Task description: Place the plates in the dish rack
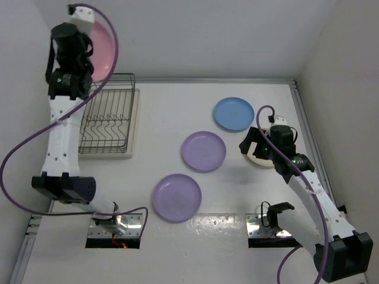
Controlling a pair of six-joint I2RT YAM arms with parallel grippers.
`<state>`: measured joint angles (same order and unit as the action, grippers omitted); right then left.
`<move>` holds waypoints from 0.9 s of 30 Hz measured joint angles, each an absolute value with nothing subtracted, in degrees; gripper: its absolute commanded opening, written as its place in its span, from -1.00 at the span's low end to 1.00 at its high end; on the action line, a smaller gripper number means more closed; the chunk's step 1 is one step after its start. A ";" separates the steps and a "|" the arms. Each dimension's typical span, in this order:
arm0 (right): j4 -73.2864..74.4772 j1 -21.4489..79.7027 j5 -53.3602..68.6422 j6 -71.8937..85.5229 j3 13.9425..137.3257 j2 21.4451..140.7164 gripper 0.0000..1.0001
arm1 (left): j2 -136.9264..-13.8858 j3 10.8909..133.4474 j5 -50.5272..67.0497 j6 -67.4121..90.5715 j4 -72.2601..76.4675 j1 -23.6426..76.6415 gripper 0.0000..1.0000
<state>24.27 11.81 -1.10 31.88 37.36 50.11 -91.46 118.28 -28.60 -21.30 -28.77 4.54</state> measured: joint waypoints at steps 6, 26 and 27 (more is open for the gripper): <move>24.56 11.90 -0.84 31.29 37.47 50.76 1.00 | -81.58 96.33 -35.83 -34.74 -18.48 -9.63 -1.00; 30.59 12.21 -0.47 29.61 41.71 51.35 1.00 | -79.33 72.44 -33.43 -48.25 -0.56 -15.00 -1.00; 30.89 12.23 -0.89 29.58 41.71 50.96 1.00 | -79.46 72.44 -33.15 -47.57 -1.02 -15.07 -1.00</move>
